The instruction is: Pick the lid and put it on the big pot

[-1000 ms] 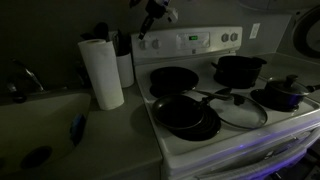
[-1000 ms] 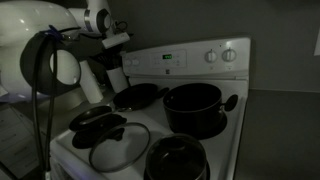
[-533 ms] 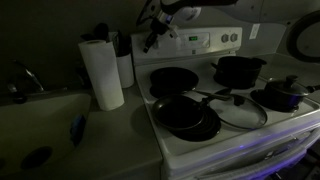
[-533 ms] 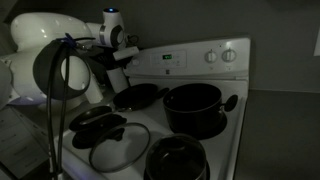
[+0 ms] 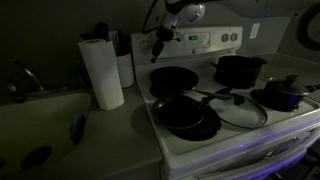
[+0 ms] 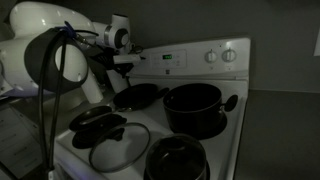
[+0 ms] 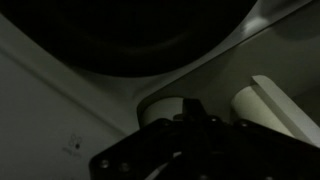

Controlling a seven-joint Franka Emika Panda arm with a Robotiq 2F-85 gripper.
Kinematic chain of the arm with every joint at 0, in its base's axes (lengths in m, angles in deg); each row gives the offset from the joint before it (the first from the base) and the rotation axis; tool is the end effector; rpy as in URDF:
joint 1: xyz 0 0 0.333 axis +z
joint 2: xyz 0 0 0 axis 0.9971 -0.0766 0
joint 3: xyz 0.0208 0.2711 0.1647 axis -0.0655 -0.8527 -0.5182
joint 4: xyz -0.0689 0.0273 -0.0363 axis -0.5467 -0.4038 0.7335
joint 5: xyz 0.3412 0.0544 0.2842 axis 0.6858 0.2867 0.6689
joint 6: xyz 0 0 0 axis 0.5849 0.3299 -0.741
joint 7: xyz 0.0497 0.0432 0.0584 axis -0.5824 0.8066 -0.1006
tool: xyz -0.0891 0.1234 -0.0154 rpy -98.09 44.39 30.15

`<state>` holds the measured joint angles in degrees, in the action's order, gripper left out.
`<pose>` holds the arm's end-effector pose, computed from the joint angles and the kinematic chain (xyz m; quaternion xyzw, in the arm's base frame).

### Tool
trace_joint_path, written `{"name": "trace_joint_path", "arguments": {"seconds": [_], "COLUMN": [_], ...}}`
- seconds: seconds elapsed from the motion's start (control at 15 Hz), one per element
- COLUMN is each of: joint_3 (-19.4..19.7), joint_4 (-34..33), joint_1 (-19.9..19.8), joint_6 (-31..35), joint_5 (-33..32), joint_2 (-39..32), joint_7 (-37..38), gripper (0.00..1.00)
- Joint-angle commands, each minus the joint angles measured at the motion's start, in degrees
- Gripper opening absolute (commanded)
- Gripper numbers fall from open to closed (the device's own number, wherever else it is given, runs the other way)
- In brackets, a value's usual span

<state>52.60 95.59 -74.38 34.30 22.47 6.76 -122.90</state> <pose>0.8314 0.2577 0.3736 -0.8947 -0.3858 -0.1498 0.1680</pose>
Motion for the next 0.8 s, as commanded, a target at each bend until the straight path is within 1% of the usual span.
{"name": "trace_joint_path", "arguments": {"seconds": [0.0,0.2,0.4,0.47,0.73], "joint_3": [0.49,1.27,2.32,2.52,2.31], "joint_4": [10.33,14.39,16.83,17.39,18.97], "joint_1": [-1.86,-2.46,-2.49,-2.5,-3.17], "joint_6": [-5.86,-10.51,-17.21,-18.64,-23.26], "joint_5": [0.17,-0.82,-2.4,-3.01,-6.43], "joint_2": [7.64,11.3,14.41,15.29,18.78], "joint_7": [0.88,0.95,0.88,-0.21,-9.15], "gripper": [0.0,0.0,0.0,0.0,0.0]}}
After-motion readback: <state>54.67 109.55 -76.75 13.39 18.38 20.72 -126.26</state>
